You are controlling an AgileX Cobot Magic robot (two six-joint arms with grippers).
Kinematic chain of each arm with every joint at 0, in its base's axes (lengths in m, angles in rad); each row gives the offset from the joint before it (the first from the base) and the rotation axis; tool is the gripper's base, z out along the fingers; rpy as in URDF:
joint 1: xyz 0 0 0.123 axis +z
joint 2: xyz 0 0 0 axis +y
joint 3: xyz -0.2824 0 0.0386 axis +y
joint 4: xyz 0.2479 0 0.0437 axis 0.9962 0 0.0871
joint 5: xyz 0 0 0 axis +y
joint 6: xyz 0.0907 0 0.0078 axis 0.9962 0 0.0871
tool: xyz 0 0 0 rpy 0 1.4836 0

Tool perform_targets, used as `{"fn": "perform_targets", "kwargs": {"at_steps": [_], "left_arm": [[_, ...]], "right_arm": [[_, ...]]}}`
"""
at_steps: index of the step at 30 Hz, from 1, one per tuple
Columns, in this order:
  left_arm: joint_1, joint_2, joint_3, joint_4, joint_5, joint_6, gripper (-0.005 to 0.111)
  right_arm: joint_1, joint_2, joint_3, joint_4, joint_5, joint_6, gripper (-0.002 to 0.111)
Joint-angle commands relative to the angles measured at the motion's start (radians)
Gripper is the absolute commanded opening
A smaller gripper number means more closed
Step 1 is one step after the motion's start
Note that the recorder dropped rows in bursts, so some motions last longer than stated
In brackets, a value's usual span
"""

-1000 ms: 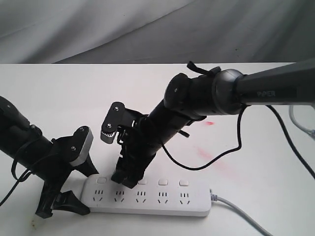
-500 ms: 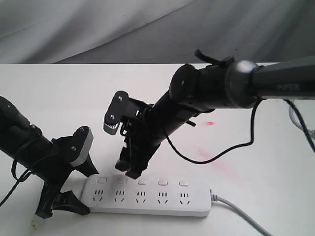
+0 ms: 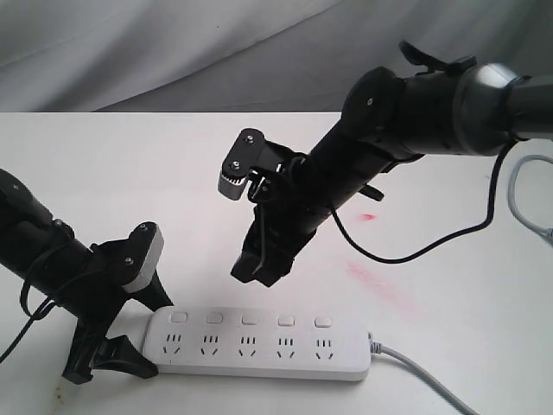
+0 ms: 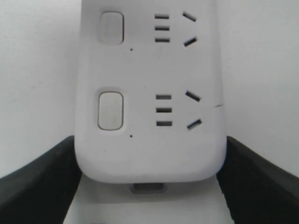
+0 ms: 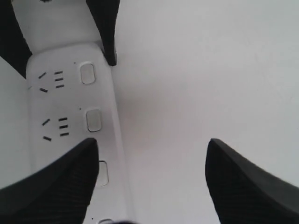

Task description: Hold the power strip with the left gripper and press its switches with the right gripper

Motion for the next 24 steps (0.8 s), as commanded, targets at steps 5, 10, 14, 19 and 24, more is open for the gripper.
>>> {"fn": "perform_targets", "kwargs": {"at_steps": [5,10,14,19,24], "left_arm": [[-0.004,0.003,0.008,0.034,-0.047,-0.002,0.063],[-0.004,0.003,0.008,0.034,-0.047,-0.002,0.063],[-0.004,0.003,0.008,0.031,-0.047,-0.002,0.063],[-0.004,0.003,0.008,0.031,-0.047,-0.002,0.063],[-0.004,0.003,0.008,0.031,-0.047,-0.002,0.063]], "right_arm": [[0.001,0.079,0.005,0.048,0.019,-0.006,0.060],[0.001,0.079,0.005,0.048,0.047,-0.006,0.060],[0.001,0.079,0.005,0.041,0.055,-0.006,0.060],[0.001,0.079,0.005,0.036,0.055,-0.006,0.060],[0.001,0.079,0.002,0.028,0.055,-0.006,0.060]]}}
